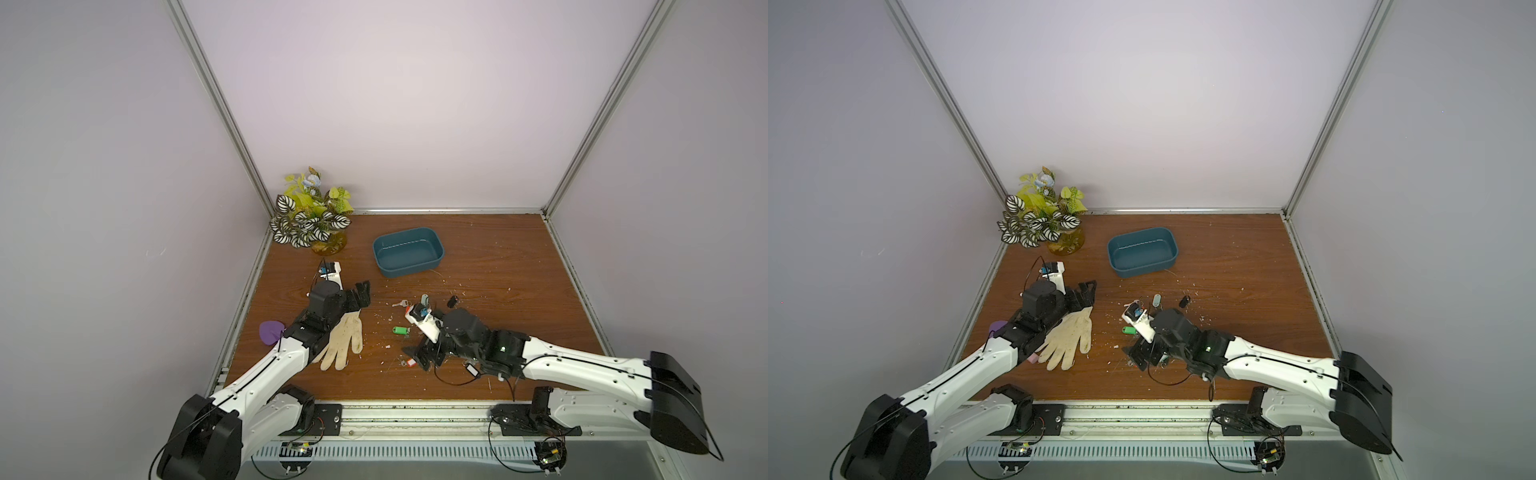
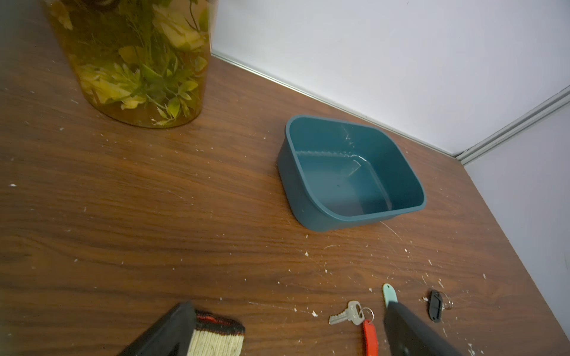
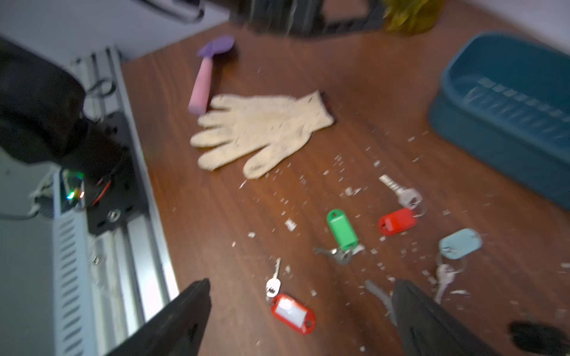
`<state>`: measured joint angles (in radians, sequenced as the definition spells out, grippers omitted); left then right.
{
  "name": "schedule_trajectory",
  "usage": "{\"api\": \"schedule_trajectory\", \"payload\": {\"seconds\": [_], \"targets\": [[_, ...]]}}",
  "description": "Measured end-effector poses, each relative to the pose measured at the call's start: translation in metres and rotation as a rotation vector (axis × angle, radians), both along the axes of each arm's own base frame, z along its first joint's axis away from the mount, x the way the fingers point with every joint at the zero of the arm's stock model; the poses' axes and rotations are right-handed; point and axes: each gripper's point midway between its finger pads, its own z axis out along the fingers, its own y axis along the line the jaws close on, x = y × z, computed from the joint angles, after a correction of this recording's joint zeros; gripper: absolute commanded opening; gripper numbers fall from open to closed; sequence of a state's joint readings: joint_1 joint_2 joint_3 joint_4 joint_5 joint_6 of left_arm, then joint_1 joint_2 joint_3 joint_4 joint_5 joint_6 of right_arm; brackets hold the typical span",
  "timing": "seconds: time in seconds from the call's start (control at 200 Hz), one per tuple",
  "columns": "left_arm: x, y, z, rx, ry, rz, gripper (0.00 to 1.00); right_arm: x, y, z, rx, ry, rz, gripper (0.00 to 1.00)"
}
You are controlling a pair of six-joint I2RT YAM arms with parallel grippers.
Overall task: Take the keys out of the storage box
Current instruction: Reset both arms
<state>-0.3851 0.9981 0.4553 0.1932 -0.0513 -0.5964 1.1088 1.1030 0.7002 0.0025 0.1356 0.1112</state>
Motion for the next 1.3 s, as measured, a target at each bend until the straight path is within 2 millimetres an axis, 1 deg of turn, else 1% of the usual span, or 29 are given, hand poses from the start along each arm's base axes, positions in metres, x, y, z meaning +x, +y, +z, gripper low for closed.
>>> {"api": "schedule_trajectory", "payload": {"seconds": [0.055,0.105,0.155,0.2,0.265,0.31,0.355,0.435,0.53,0.585,0.62,0.655,0.751,0.826,0.876,0.986,1.021,1.076,1.116,1.156,1.191,1.241,1.301], "targets": [[0.0,0.003,0.004,0.003,-0.015,0.016,1.0,0.019,-0.018,0.025,0.058,-0.073,-0.107,0.99],[0.0,0.006,0.008,0.006,-0.027,0.032,1.0,0.04,-0.043,0.044,0.107,-0.135,-0.226,0.99],[0.0,0.009,0.01,0.011,-0.034,0.047,1.0,0.058,-0.068,0.054,0.136,-0.176,-0.332,0.99],[0.0,0.012,0.011,0.016,-0.037,0.059,1.0,0.073,-0.091,0.056,0.15,-0.198,-0.432,0.99],[0.001,0.014,0.01,0.023,-0.038,0.069,1.0,0.092,-0.121,0.051,0.146,-0.203,-0.553,0.99],[0.001,0.014,0.008,0.027,-0.033,0.072,1.0,0.105,-0.137,0.043,0.134,-0.185,-0.618,0.99],[0.003,0.014,0.004,0.033,-0.022,0.072,1.0,0.118,-0.148,0.035,0.123,-0.159,-0.665,0.99],[0.005,0.012,-0.006,0.046,0.012,0.068,1.0,0.138,-0.158,0.019,0.084,-0.112,-0.723,0.99],[0.007,0.016,-0.008,0.062,0.023,0.088,1.0,0.152,-0.163,0.002,0.048,-0.079,-0.759,0.99],[0.008,0.024,-0.005,0.08,0.011,0.13,1.0,0.157,-0.171,-0.005,0.037,-0.069,-0.786,0.99],[0.007,0.031,-0.003,0.094,0.0,0.164,1.0,0.161,-0.179,-0.006,0.041,-0.071,-0.815,0.99],[0.007,0.039,0.001,0.11,-0.014,0.202,1.0,0.165,-0.191,-0.007,0.047,-0.077,-0.86,0.99],[0.004,0.065,0.006,0.173,-0.049,0.317,1.0,0.18,-0.234,-0.006,0.054,-0.125,-1.001,0.99],[0.0,0.084,0.007,0.255,-0.063,0.395,1.0,0.187,-0.26,-0.011,0.025,-0.204,-1.067,0.99],[-0.002,0.094,0.005,0.315,-0.073,0.431,1.0,0.186,-0.268,-0.022,-0.003,-0.243,-1.079,0.99],[-0.01,0.112,-0.004,0.455,-0.099,0.476,1.0,0.181,-0.282,-0.058,-0.1,-0.261,-1.093,0.99],[-0.014,0.116,-0.011,0.493,-0.111,0.482,1.0,0.183,-0.285,-0.065,-0.121,-0.261,-1.101,0.99],[-0.02,0.121,-0.028,0.56,-0.128,0.467,0.99,0.186,-0.291,-0.072,-0.147,-0.26,-1.117,0.99],[-0.027,0.125,-0.044,0.615,-0.126,0.446,1.0,0.189,-0.293,-0.071,-0.152,-0.273,-1.125,0.99],[-0.035,0.13,-0.06,0.67,-0.101,0.426,0.99,0.192,-0.295,-0.066,-0.145,-0.3,-1.128,0.99],[-0.038,0.134,-0.068,0.696,-0.085,0.419,1.0,0.195,-0.295,-0.06,-0.133,-0.327,-1.129,0.99],[-0.037,0.143,-0.068,0.698,-0.086,0.44,0.99,0.199,-0.296,-0.05,-0.112,-0.375,-1.133,0.99],[-0.029,0.153,-0.056,0.659,-0.124,0.483,0.99,0.203,-0.298,-0.04,-0.096,-0.42,-1.136,0.99]]}}
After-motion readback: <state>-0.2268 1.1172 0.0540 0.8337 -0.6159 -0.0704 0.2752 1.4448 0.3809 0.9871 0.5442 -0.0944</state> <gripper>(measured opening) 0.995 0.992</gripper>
